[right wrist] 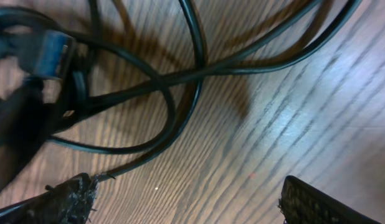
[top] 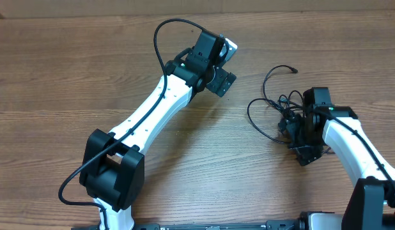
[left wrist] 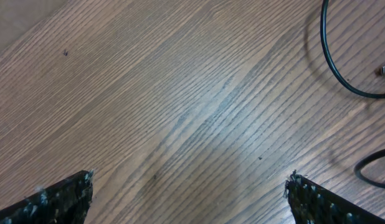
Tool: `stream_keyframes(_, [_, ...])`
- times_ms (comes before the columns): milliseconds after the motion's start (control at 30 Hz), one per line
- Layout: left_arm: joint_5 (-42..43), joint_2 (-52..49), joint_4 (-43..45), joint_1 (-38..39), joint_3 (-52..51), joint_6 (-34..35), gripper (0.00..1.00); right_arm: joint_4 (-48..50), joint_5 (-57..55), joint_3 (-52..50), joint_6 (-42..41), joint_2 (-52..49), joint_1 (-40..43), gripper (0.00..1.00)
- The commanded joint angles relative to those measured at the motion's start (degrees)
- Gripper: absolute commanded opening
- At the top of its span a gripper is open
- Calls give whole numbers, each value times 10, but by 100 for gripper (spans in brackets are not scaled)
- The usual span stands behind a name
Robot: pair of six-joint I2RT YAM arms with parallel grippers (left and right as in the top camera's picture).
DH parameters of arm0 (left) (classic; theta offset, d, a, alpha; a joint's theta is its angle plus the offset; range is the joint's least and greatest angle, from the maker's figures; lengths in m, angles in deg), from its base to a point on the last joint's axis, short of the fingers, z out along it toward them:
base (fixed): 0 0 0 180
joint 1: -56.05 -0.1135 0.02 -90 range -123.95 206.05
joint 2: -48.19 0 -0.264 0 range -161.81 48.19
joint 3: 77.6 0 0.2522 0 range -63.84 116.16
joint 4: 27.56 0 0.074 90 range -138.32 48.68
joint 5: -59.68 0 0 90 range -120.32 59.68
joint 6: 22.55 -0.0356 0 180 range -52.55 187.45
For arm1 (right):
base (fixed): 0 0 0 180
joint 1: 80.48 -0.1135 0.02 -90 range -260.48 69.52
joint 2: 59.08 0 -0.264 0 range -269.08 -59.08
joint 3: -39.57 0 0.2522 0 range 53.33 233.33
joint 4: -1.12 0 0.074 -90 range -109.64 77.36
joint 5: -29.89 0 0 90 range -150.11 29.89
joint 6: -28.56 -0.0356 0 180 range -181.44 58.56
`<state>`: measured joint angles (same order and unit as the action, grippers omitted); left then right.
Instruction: Untangle cables
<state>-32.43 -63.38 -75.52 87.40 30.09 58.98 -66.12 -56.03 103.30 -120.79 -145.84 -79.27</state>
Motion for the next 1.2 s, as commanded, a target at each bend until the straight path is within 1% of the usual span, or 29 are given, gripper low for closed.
stream_keyframes(0, [6, -3, 1, -2, 10, 8, 99, 19, 5, -9, -24, -2, 12, 90])
stream_keyframes(100, [6, -3, 1, -2, 10, 8, 100, 5, 3, -9, -37, -2, 26, 89])
stream_keyframes(233, [6, -3, 1, -2, 10, 8, 100, -30, -46, -10, -56, -2, 50, 88])
stream_keyframes(467, [7, -3, 1, -2, 10, 8, 100, 21, -24, -10, -59, -2, 60, 88])
stream_keyframes(767, [7, -3, 1, -2, 10, 8, 100, 37, -23, -27, -117, -3, 60, 85])
stream_keyframes(1000, [7, -3, 1, -2, 10, 8, 100, 59, -3, -47, -127, -3, 60, 85])
stream_keyframes(1100, [7, -3, 1, -2, 10, 8, 99, 66, 17, -51, -129, -3, 59, 84])
stream_keyframes(1167, [7, -3, 1, -2, 10, 8, 100, 72, 19, -53, -130, -3, 59, 81])
